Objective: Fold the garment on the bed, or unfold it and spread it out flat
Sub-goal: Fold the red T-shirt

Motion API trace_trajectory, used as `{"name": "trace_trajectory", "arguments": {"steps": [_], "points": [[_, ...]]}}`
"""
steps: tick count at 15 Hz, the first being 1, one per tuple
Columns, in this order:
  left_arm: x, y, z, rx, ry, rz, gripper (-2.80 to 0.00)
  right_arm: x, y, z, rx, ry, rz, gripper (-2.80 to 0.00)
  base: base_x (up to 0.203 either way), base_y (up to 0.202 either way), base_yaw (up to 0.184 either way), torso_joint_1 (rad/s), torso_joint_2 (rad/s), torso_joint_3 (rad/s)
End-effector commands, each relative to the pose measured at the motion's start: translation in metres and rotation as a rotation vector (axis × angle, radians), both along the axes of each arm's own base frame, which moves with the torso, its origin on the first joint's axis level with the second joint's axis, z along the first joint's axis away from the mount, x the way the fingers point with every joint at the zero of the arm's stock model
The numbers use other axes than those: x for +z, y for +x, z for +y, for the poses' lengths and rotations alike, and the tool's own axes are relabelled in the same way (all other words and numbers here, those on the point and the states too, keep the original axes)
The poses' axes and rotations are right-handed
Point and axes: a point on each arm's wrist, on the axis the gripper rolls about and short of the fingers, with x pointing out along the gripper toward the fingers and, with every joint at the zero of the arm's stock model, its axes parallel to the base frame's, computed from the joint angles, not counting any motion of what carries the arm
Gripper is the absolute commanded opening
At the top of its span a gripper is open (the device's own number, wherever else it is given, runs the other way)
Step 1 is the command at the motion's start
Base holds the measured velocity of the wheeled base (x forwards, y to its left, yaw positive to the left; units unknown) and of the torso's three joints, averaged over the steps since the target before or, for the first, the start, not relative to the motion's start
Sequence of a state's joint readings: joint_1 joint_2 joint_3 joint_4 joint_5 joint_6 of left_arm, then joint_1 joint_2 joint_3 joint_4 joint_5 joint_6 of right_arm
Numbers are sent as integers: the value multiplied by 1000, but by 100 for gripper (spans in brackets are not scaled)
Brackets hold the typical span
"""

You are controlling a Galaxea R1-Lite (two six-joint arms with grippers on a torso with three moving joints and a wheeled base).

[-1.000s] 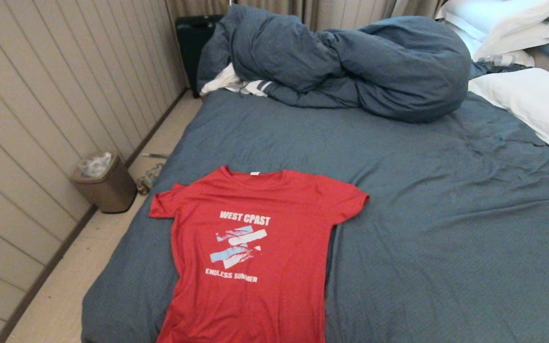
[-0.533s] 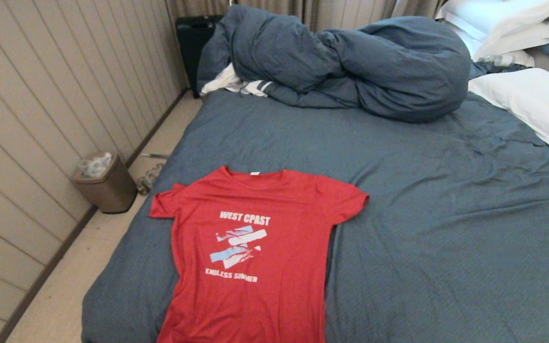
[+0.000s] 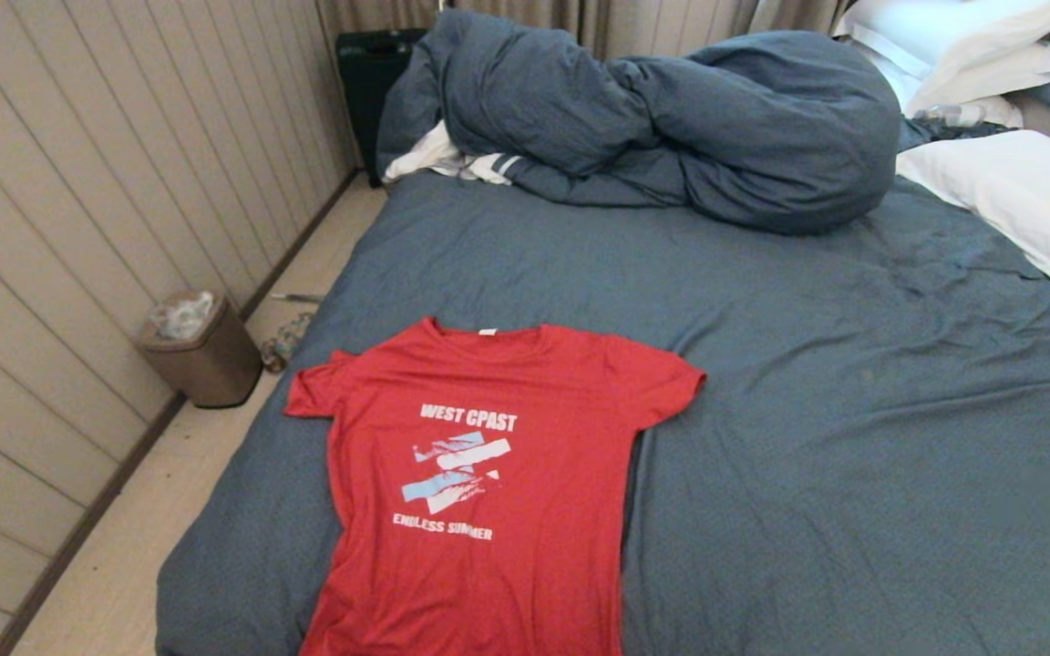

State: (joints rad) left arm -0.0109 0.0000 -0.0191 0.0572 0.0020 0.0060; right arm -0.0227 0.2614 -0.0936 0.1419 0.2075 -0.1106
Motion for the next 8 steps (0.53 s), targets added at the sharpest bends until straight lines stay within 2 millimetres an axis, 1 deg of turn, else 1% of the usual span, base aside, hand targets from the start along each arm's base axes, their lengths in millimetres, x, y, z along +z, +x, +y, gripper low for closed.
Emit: {"name": "trace_trajectory", "arguments": {"steps": [1,4,5,6,7,8], "points": [[0,0,0,0,3,5,-280,-1,-4,0,31,-2,-37,-280,0,0,0,0,0,0],[0,0,0,-3,-6,-3,-280,-4,-19,-2,-37,-22,-210,-280,0,0,0,0,0,0],[-1,1,0,-6,-7,-11,-280,-8,-21,-3,-112,-46,-248,-280,0,0,0,0,0,0],[-2,3,0,-8,-8,-48,-280,-8,-19,-4,-149,-38,-297,-280,0,0,0,0,0,0],[4,4,0,-9,-4,-123,-280,-13,-17,-4,-157,-23,-293,-280,0,0,0,0,0,0],[6,4,0,-8,5,-155,-280,-16,-16,-4,-147,-28,-275,-280,0,0,0,0,0,0]]}}
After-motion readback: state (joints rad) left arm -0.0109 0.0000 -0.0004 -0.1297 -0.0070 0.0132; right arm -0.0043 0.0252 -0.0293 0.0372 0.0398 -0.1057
